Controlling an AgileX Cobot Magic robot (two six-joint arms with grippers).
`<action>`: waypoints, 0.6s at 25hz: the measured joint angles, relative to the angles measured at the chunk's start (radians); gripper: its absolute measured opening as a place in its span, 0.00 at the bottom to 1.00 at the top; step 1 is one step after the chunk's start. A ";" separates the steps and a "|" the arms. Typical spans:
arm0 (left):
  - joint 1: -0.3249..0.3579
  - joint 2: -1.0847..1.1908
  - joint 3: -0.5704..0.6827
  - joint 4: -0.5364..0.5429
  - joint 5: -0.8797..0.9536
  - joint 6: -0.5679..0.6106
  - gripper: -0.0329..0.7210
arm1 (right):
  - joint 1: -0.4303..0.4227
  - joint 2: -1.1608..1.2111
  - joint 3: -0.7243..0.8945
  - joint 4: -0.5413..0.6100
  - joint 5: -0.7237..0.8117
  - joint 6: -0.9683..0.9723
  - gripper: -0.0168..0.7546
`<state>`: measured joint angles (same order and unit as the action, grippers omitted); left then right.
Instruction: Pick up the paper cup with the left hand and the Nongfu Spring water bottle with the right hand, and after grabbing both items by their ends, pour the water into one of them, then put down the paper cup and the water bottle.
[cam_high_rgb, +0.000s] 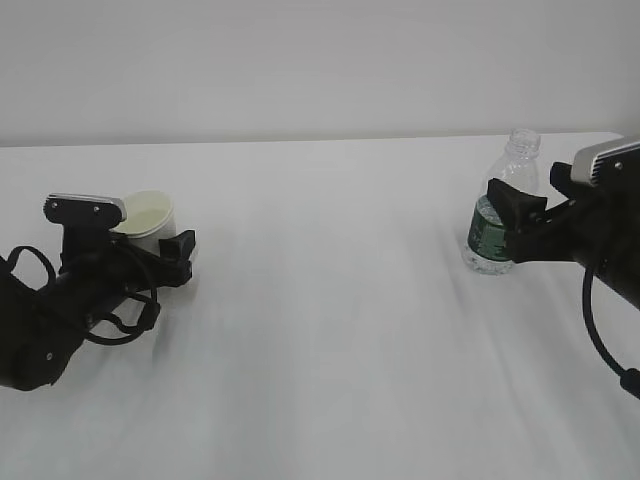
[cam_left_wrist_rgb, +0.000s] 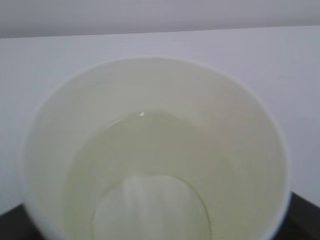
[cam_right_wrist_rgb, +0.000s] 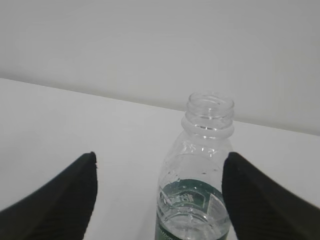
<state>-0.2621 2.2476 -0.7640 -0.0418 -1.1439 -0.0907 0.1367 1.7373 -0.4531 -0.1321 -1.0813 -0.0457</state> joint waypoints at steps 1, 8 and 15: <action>0.000 0.000 0.000 0.002 0.000 0.000 0.86 | 0.000 0.000 0.000 0.000 0.000 0.002 0.79; 0.000 0.000 0.000 0.004 0.000 0.000 0.86 | 0.000 0.000 0.000 0.000 0.000 0.004 0.79; 0.000 -0.039 0.003 -0.014 0.000 0.000 0.86 | 0.000 0.000 0.000 0.000 0.000 0.004 0.79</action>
<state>-0.2621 2.2087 -0.7606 -0.0556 -1.1439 -0.0907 0.1367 1.7373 -0.4531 -0.1321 -1.0813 -0.0421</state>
